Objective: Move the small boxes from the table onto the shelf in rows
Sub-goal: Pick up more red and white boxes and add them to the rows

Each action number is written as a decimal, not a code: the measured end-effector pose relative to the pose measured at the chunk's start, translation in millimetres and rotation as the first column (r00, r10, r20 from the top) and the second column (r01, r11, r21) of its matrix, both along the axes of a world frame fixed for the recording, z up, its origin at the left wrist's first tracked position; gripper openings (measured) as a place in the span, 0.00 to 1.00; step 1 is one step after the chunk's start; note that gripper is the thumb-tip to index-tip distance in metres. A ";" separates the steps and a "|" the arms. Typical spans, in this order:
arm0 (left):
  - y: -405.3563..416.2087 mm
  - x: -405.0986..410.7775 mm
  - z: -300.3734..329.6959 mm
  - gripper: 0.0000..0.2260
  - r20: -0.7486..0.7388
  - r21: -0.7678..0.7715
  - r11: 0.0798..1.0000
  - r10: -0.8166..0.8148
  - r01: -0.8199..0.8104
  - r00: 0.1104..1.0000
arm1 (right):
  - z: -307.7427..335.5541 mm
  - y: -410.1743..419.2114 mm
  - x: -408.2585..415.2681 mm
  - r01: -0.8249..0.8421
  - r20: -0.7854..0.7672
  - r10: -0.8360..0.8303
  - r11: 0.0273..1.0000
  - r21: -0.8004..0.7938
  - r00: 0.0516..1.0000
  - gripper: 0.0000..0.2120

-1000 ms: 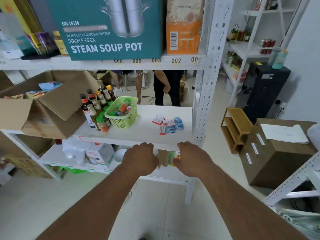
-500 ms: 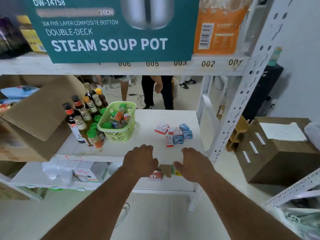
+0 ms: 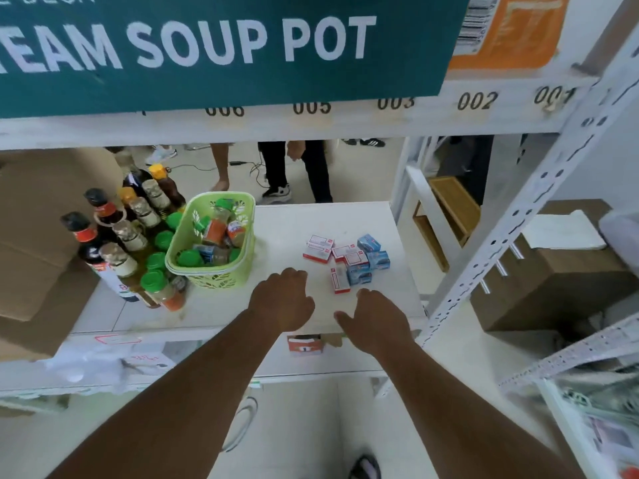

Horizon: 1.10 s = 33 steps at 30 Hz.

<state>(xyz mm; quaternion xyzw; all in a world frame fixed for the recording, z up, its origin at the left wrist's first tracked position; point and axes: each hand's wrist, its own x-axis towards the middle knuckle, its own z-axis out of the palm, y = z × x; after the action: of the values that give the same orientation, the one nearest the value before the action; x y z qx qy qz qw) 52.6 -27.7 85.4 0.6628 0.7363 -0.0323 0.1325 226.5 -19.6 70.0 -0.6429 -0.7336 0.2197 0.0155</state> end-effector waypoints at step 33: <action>156.6 -49.4 -97.0 0.25 -0.087 -0.003 0.969 -0.246 0.247 0.965 | -81.5 83.0 -59.8 0.285 0.108 -0.287 0.958 0.037 0.952 0.26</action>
<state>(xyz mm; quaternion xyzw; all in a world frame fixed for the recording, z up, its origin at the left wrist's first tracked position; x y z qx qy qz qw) 3.3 129.0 -11.6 0.7478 0.6532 -0.0741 0.0929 166.8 63.5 -11.4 -0.7535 -0.6346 0.1710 0.0129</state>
